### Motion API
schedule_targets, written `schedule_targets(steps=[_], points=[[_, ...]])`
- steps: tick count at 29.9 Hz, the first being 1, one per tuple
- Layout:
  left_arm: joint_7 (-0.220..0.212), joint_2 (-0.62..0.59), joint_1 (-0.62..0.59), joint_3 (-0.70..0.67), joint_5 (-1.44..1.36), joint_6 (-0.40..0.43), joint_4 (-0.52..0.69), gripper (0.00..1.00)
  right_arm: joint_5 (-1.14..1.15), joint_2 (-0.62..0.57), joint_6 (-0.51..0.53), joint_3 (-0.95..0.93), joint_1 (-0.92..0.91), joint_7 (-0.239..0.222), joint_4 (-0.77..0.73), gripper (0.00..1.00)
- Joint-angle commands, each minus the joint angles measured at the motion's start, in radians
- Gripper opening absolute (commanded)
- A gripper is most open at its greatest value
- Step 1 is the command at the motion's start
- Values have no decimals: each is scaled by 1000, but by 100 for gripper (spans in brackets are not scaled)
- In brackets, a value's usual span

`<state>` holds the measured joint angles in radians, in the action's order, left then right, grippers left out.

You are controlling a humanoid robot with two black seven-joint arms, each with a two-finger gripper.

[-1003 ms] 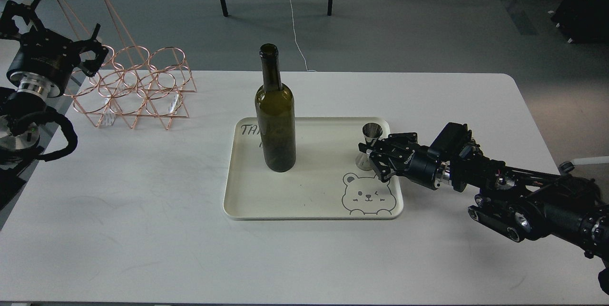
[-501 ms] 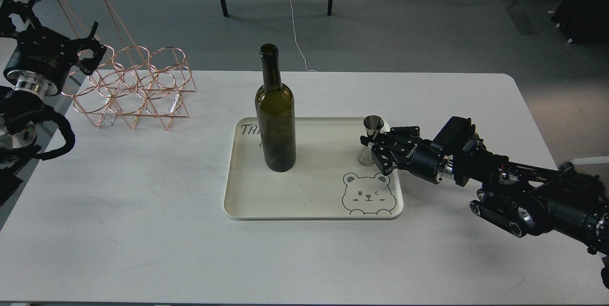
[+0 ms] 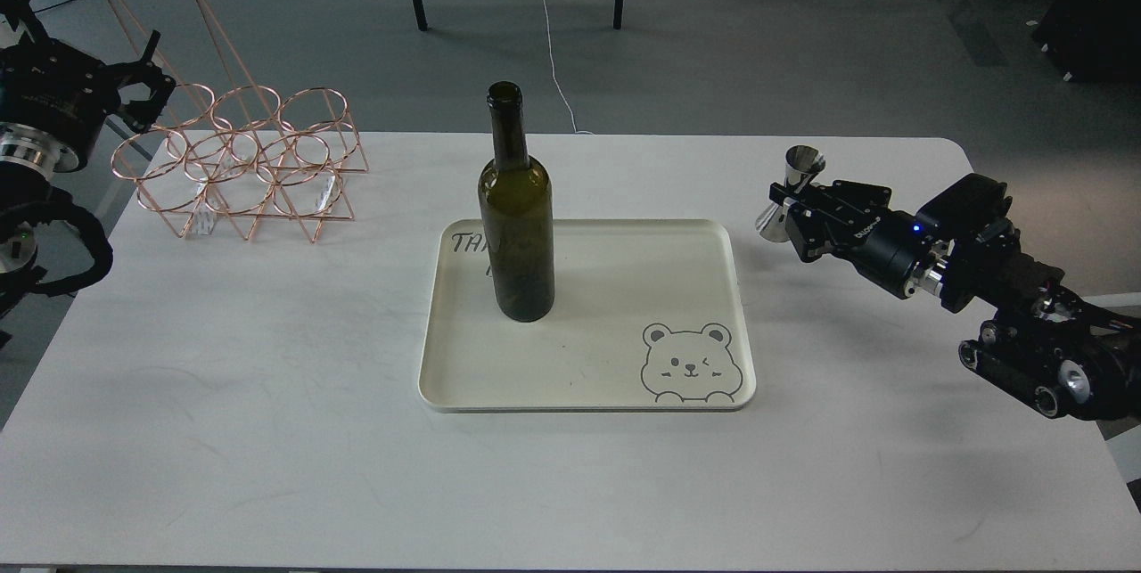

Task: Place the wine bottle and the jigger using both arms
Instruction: 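Lift the jigger and set it on the table beside the tray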

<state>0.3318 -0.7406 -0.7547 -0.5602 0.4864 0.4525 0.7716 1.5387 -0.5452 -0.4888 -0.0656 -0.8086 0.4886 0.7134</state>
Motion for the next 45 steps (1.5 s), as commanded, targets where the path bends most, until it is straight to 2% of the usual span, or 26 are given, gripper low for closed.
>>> schedule_targets(steps=[1,11,17,26,29,37,41,45], points=[[-2,-16,0,3,-2,0,20,98,-63,-50,0,1,46,0,-6,4],[0,-25,2,5,0,3,58,98,-115,-76,0,3,137,0,-9,6],[0,-29,-2,3,-2,3,61,98,-121,-76,0,0,143,0,-5,19],[-2,-45,-6,5,-2,3,63,98,-121,-84,0,1,163,0,-5,22],[-2,-59,-6,5,-2,5,69,98,-121,-87,0,3,163,0,-5,32],[-2,-72,-6,5,-2,3,86,98,-124,-91,0,6,166,0,9,46],[0,-72,-6,5,-2,3,87,98,-127,-140,0,6,170,0,59,53],[-2,-74,-8,3,-2,3,87,98,-131,-258,0,6,190,0,193,72]])
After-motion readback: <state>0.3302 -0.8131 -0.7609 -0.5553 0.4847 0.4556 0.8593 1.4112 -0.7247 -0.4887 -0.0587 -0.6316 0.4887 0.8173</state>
